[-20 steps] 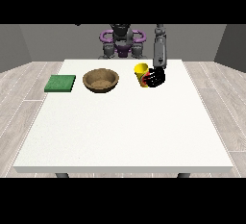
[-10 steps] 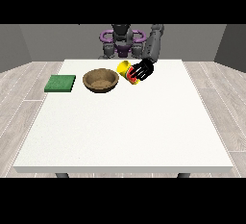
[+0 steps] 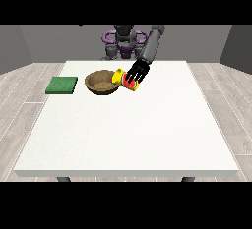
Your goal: Pick the cup and pour the ball into the bowl, then pick the bowl and place it on the pad
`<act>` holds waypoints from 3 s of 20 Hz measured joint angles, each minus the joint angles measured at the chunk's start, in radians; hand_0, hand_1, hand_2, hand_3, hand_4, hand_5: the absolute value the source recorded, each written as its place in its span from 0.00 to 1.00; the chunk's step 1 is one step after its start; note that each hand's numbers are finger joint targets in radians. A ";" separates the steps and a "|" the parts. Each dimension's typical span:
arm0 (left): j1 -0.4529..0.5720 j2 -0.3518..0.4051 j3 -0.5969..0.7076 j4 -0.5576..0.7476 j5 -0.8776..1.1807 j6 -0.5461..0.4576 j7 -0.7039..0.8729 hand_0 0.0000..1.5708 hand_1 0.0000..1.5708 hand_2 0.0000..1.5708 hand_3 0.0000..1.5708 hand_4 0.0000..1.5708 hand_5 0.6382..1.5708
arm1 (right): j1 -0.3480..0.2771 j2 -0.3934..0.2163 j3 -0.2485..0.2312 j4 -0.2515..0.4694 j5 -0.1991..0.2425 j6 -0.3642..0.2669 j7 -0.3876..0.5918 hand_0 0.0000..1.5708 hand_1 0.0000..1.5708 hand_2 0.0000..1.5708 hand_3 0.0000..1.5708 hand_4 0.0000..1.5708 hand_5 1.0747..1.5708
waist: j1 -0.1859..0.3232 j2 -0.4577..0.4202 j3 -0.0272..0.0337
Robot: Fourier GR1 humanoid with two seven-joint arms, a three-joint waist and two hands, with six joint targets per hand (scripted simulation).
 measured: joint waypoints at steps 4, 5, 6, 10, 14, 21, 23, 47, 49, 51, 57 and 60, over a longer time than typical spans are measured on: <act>-0.059 0.008 -0.081 0.064 -0.138 0.058 0.119 0.86 0.86 1.00 1.00 0.54 0.98 | -0.027 0.000 -0.002 0.039 -0.001 -0.003 0.003 0.00 0.00 0.00 0.00 0.23 0.99 | 0.003 -0.017 0.0007; -0.075 0.005 -0.108 0.081 -0.179 0.070 0.151 0.86 0.86 1.00 1.00 0.55 0.98 | -0.030 0.000 -0.002 0.057 0.005 -0.002 -0.005 0.00 0.00 0.00 0.00 0.23 0.99 | 0.010 -0.021 0.0009; -0.086 -0.004 -0.137 0.103 -0.223 0.086 0.189 0.85 0.85 0.96 1.00 0.52 0.96 | -0.027 0.005 0.005 0.069 0.009 0.002 -0.009 0.00 0.00 0.00 0.00 0.24 0.99 | 0.009 -0.030 0.0013; -0.132 -0.061 -0.259 0.193 -0.391 0.081 0.342 0.83 0.83 0.89 0.90 0.61 0.89 | -0.024 0.010 0.016 0.122 0.018 0.009 -0.011 0.00 0.00 0.00 0.00 0.24 0.99 | 0.012 -0.081 0.0020; -0.156 -0.123 -0.386 0.266 -0.546 0.036 0.463 0.94 0.94 1.00 1.00 0.62 0.91 | 0.004 0.022 0.017 0.173 0.032 0.018 -0.038 0.00 0.00 0.00 0.00 0.24 0.99 | 0.033 -0.133 0.0021; -0.231 -0.181 -0.595 0.325 -0.782 -0.131 0.628 0.96 0.96 1.00 1.00 0.67 0.93 | 0.025 0.039 0.020 0.256 0.059 0.008 -0.056 0.00 0.00 0.00 0.00 0.24 0.99 | 0.071 -0.213 0.0016; -0.222 -0.193 -0.633 0.282 -0.819 -0.201 0.658 0.95 0.95 1.00 1.00 0.67 0.94 | 0.022 0.046 0.025 0.287 0.068 0.011 -0.072 0.00 0.00 0.00 0.00 0.25 0.99 | 0.071 -0.228 0.0011; 0.201 -0.023 -0.035 -0.245 0.012 0.000 0.023 0.96 0.96 1.00 1.00 0.94 0.88 | 0.108 0.043 -0.035 0.149 0.065 -0.015 -0.129 0.00 0.00 0.00 0.00 0.27 0.99 | 0.195 -0.090 -0.0096; 0.222 -0.059 0.016 -0.306 0.130 -0.047 -0.049 0.87 0.87 1.00 1.00 0.79 0.97 | 0.109 0.048 -0.036 0.136 0.067 -0.026 -0.126 0.00 0.00 0.00 0.00 0.28 0.99 | 0.214 -0.079 -0.0132; 0.224 -0.113 0.066 -0.362 0.254 -0.121 -0.089 0.87 0.87 1.00 1.00 0.55 0.99 | 0.112 0.053 -0.035 0.132 0.069 -0.030 -0.127 0.00 0.00 0.00 0.00 0.29 0.99 | 0.227 -0.070 -0.0181; 0.237 -0.151 0.223 -0.487 0.606 -0.448 -0.236 0.11 0.11 0.00 0.00 0.13 1.00 | 0.115 0.089 -0.021 0.104 0.094 -0.079 -0.126 0.00 0.00 0.00 0.00 0.33 0.98 | 0.312 -0.010 -0.0168; 0.241 -0.105 0.296 -0.492 0.734 -0.626 -0.314 0.00 0.00 0.00 0.00 0.00 0.99 | 0.099 0.105 0.004 0.052 0.133 -0.124 -0.110 0.00 0.00 0.00 0.00 0.31 0.99 | 0.331 0.039 -0.0114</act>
